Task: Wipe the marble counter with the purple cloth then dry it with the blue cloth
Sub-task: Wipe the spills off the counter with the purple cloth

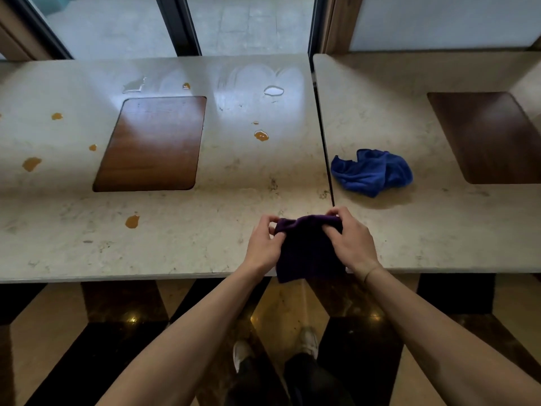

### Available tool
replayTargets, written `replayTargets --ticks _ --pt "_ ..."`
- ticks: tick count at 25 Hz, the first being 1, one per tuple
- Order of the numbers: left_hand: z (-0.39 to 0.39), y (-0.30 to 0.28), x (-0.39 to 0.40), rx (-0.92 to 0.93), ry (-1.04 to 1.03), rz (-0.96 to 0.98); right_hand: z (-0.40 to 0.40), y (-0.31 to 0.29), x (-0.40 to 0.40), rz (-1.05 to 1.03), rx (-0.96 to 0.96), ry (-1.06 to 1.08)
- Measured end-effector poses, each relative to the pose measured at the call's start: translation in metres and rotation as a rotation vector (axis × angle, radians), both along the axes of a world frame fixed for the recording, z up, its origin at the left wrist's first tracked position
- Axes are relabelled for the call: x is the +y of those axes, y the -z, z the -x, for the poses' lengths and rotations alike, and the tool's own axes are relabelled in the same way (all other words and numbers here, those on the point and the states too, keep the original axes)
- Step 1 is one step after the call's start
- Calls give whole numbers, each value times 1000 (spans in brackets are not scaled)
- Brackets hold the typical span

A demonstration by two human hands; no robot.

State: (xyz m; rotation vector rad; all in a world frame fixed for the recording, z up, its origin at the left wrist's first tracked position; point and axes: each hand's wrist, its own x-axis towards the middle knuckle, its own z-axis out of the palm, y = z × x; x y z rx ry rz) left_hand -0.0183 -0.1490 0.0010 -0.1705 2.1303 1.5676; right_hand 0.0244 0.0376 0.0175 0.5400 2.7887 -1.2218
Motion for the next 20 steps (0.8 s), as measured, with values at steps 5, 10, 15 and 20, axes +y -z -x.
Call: replayTargets --ticks 5,10,15,20 --pt "24 23 5 62 75 113 19 25 -7 -66 -39 92" --pt "34 28 -32 325 183 341 3 37 -36 -480 126 -42" --pt "74 44 -101 560 293 741 -14 73 -59 -640 -49 -369" --pt "127 63 -143 498 442 979 -6 94 -63 -716 -108 -354"
